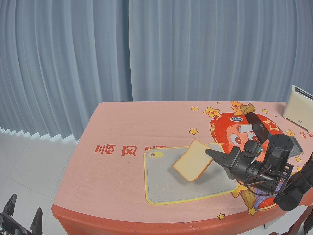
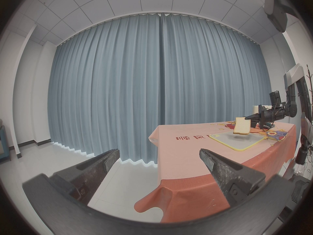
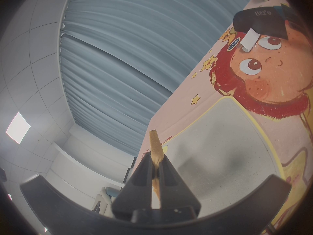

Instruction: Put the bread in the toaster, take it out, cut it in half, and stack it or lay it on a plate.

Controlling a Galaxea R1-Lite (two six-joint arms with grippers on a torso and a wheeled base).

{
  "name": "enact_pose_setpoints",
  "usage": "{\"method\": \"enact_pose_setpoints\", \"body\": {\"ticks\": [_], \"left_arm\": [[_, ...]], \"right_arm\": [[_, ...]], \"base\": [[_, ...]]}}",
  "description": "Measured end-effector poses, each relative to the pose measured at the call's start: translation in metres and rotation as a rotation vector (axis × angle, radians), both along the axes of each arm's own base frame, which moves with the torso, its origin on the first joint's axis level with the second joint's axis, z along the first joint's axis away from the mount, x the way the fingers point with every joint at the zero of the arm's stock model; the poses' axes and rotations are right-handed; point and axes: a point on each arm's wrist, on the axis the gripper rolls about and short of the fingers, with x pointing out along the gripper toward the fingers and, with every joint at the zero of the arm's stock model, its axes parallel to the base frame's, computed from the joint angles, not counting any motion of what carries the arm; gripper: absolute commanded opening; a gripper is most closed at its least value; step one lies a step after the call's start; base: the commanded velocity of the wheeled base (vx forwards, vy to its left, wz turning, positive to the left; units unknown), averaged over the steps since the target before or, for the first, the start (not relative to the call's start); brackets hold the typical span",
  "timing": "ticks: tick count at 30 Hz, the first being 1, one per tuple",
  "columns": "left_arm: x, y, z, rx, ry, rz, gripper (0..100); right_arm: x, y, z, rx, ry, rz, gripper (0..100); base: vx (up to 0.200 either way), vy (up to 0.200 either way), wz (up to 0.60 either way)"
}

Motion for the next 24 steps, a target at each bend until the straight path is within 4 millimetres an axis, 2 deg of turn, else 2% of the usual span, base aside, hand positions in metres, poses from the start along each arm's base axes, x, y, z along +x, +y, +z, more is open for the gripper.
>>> {"method": "enact_pose_setpoints", "body": {"ticks": [8,9,24], "left_arm": [[0.0000,0.0000,0.0000,0.000,0.000,0.000,100],[0.0000,0.0000,0.0000,0.000,0.000,0.000,100],[0.0000,0.0000,0.0000,0.000,0.000,0.000,100]], "right_arm": [[0.0024,0.0034,-0.0054,-0.012,0.014,-0.001,0],[0.0023,0.0037,-0.0057,-0.012,0.015,0.000,100],[0.0020,0.0046,-0.0064,-0.029,0.007,-0.007,100]], "base": [[0.000,0.000,0.00],[0.000,0.000,0.00],[0.000,0.000,0.00]]}}
